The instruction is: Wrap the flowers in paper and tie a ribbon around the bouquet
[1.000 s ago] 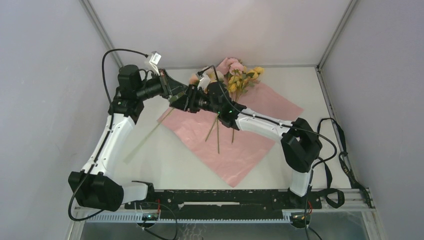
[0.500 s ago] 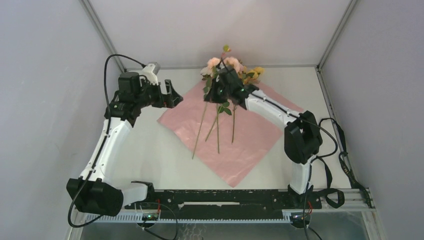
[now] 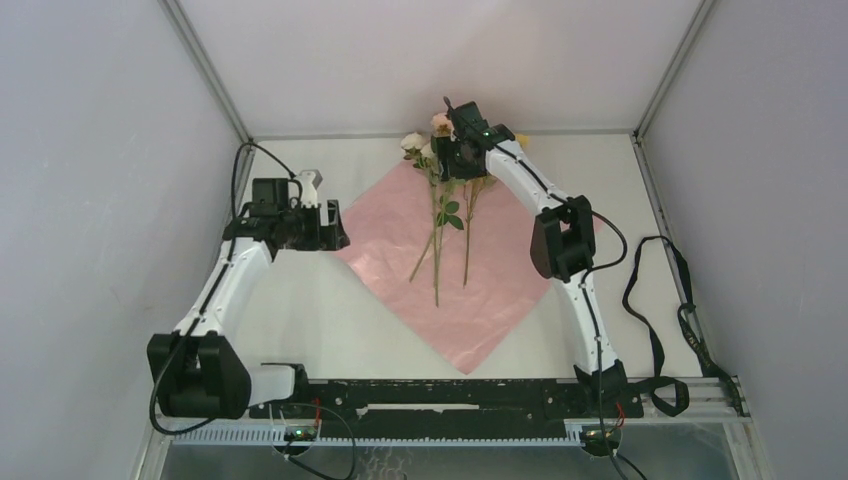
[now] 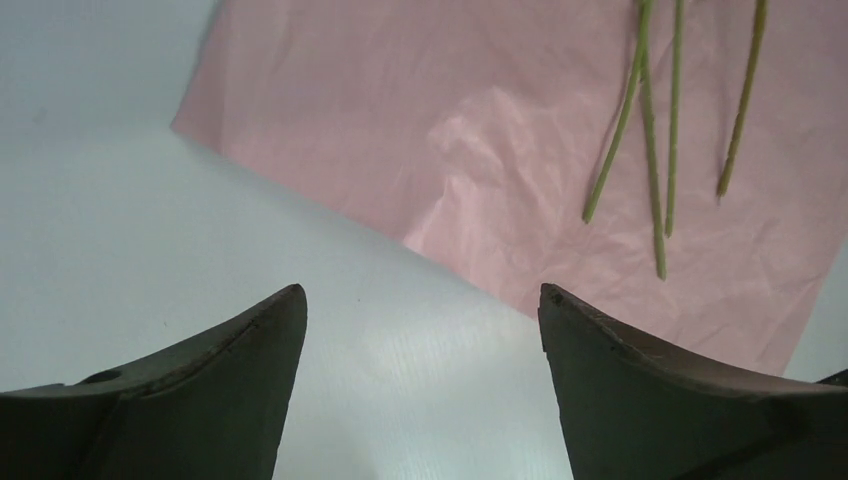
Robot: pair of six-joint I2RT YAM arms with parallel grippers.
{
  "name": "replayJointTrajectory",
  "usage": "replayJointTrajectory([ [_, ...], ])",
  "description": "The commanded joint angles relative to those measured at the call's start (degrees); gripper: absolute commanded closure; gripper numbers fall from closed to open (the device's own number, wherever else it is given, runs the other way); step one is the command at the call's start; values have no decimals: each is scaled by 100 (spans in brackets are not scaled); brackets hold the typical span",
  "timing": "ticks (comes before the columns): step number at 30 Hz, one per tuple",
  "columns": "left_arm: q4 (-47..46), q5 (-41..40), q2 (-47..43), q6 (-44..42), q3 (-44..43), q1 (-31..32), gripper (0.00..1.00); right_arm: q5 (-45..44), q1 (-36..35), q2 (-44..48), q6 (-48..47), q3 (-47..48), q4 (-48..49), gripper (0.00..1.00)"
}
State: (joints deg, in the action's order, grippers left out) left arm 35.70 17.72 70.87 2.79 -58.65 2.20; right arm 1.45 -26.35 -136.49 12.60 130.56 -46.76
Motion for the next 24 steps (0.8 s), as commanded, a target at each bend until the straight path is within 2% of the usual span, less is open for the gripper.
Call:
replayJointTrajectory([
  [1,97,296,371,-391,248,137,17,-512,32,135,-686,607,-734,26],
  [3,212,340,460,-562,220,399,33,-839,67,528,-500,231,-832,27],
  [6,249,124,565,-812,-41,1065,48,-1047,125,1543,-57,-1509,-171,35],
  [8,156,-201,807,-953,-365,1522,54,-938,187,2126,240,-3021,578,45],
  [9,27,-458,1032,-935,-512,1683,58,-907,224,2300,394,-3457,868,55],
  [11,-142,-967,1623,-799,-890,1912,67,-933,276,2426,646,-3968,1119,67],
  [12,-123,-1179,1983,-745,-1130,2002,69,-910,303,2402,733,-4086,1144,70],
  [17,63,-1666,3325,-681,-2281,2365,71,-473,208,2162,759,-4435,1439,80],
  [24,95,-1583,4438,-832,-3282,2760,71,62,65,1921,918,-4781,1901,85],
])
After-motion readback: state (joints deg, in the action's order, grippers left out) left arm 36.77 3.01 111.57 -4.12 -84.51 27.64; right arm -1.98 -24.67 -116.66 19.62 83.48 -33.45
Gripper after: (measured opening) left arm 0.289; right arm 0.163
